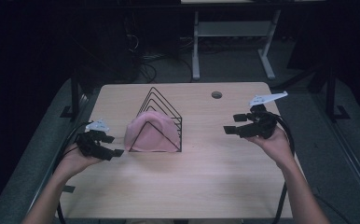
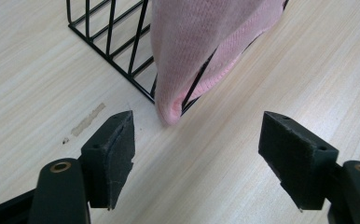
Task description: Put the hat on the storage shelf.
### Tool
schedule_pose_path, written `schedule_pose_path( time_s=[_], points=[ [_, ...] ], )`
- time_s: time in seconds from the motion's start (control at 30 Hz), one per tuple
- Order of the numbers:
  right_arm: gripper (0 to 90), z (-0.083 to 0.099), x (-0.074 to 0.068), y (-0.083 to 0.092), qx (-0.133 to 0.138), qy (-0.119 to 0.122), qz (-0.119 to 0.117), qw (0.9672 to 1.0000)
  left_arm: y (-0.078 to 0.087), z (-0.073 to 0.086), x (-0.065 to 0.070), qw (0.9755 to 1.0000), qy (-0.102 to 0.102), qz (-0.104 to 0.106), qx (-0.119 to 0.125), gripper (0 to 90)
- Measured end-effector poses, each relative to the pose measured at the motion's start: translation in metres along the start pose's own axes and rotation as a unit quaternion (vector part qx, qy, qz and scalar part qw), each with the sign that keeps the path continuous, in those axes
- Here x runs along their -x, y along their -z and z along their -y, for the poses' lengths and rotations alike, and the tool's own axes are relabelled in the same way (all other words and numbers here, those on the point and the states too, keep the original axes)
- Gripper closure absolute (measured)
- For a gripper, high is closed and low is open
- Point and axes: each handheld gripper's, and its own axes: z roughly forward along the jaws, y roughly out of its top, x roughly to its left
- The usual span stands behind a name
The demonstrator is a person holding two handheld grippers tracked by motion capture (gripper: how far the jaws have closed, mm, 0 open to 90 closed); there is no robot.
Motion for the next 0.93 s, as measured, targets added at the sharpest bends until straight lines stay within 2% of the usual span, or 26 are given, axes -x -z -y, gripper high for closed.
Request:
schedule_pose_path(
  time_s=[0.2,0.67,0.77,0.8,0.93],
  points=[
    [25.1,0.026,0.007,0.010,-0.001,-0.022,0.012,0.9997,0.000,0.005,0.003,1.0000,0.002,0.000,0.003,26.3],
    [25.1,0.078,0.015,0.025,-0.010,-0.054,0.033,0.9980,-0.004,0.016,0.010,0.9999,0.006,0.000,0.011,26.3],
    [24.6,0.089,0.015,0.028,-0.013,-0.061,0.034,0.9975,-0.003,0.018,0.012,0.9999,0.004,0.000,0.014,26.3],
    [24.4,0.099,0.014,0.031,-0.014,-0.061,0.038,0.9973,-0.004,0.019,0.014,0.9999,0.003,0.000,0.015,26.3],
    [23.2,0.112,0.011,0.034,-0.016,-0.065,0.042,0.9969,-0.006,0.022,0.020,0.9999,0.001,-0.001,0.016,26.3]
  ],
)
